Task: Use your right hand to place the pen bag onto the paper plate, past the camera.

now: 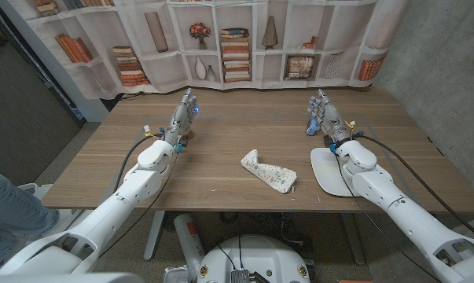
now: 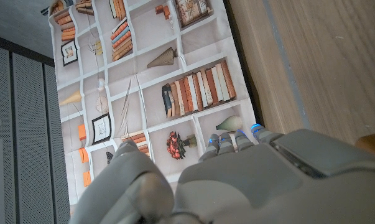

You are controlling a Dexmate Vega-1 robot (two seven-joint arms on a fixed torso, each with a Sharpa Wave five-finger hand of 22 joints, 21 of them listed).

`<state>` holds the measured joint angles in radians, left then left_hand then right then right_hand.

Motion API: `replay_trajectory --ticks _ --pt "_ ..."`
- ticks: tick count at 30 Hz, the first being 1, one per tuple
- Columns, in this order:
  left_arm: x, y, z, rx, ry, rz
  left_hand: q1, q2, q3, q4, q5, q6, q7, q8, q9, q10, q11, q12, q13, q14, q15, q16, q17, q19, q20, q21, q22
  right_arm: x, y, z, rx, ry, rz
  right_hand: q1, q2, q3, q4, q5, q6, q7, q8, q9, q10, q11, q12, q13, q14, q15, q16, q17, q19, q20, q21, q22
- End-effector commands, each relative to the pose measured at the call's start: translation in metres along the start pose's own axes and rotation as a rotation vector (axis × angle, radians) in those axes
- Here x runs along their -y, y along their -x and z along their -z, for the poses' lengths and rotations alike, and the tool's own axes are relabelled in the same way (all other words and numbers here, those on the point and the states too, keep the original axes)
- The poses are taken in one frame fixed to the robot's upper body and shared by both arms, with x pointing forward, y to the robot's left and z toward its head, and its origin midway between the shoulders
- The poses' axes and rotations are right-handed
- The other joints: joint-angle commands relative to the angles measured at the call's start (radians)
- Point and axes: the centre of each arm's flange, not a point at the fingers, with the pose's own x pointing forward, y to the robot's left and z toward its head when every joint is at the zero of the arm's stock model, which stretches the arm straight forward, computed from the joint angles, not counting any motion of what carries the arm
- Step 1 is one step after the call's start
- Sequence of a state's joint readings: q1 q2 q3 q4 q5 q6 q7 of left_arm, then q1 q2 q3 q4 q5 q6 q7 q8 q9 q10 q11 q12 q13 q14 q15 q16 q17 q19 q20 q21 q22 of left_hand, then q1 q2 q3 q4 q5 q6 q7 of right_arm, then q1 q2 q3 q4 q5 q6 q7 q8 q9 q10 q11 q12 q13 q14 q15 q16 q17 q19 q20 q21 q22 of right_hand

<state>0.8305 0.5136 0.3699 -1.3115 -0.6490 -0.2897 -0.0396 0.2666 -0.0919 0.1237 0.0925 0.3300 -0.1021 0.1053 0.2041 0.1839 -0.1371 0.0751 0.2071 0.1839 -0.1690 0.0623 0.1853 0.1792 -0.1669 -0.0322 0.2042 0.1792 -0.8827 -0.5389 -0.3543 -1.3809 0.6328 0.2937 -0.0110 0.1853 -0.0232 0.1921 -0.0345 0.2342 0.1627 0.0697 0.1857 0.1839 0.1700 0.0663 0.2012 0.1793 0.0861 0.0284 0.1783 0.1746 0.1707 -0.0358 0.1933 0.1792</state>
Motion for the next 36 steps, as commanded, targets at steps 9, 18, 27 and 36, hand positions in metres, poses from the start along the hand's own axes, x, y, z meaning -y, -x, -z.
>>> replay_trajectory --ticks 9,18,27,36 --pt "-0.004 0.000 -0.001 0.003 0.003 0.009 0.011 -0.002 -0.003 -0.001 0.004 0.000 0.002 -0.001 0.005 -0.004 0.001 0.000 0.003 -0.039 0.009 0.004 0.003 -0.057 -0.001 -0.002 0.002 -0.007 0.008 -0.012 0.043 0.025 -0.017 0.013 0.004 0.005 -0.006 0.006 0.007 -0.001 0.009 0.002 0.011 0.004 0.008 0.002 0.012 0.000 0.009 0.005 0.008 -0.013 0.007 0.003" --pt "-0.004 -0.003 -0.005 0.006 -0.006 0.026 0.013 -0.001 -0.004 -0.002 0.004 0.000 0.002 -0.002 0.005 -0.005 -0.001 -0.001 0.003 -0.039 0.009 0.003 0.003 -0.057 0.001 -0.002 0.002 -0.013 0.017 -0.018 0.066 0.037 -0.021 0.016 0.005 0.005 -0.008 0.005 0.010 -0.003 0.009 0.002 0.014 0.001 0.009 0.002 0.014 0.001 0.009 0.005 0.010 -0.012 0.008 0.003" --pt "-0.004 -0.004 -0.012 0.014 -0.018 0.031 0.014 0.000 -0.006 -0.002 0.004 0.000 0.002 -0.002 0.005 -0.004 -0.001 -0.001 0.003 -0.039 0.009 0.003 0.003 -0.058 0.005 -0.002 0.002 -0.016 0.019 -0.022 0.078 0.039 -0.040 0.018 0.006 0.005 -0.010 0.005 0.016 -0.007 0.011 0.002 0.021 -0.002 0.011 0.002 0.019 -0.002 0.009 0.005 0.011 -0.012 0.008 0.003" --pt "-0.005 -0.002 -0.013 0.009 -0.023 0.027 0.016 0.001 -0.007 -0.002 0.005 0.001 0.001 -0.002 0.005 -0.004 -0.002 -0.002 0.003 -0.039 0.008 0.003 0.003 -0.059 0.010 -0.003 0.002 -0.018 0.023 -0.020 0.083 0.044 -0.065 0.020 0.006 0.004 -0.012 0.005 0.017 -0.008 0.011 0.002 0.023 -0.004 0.011 0.002 0.020 -0.004 0.009 0.005 0.014 -0.014 0.009 0.003"
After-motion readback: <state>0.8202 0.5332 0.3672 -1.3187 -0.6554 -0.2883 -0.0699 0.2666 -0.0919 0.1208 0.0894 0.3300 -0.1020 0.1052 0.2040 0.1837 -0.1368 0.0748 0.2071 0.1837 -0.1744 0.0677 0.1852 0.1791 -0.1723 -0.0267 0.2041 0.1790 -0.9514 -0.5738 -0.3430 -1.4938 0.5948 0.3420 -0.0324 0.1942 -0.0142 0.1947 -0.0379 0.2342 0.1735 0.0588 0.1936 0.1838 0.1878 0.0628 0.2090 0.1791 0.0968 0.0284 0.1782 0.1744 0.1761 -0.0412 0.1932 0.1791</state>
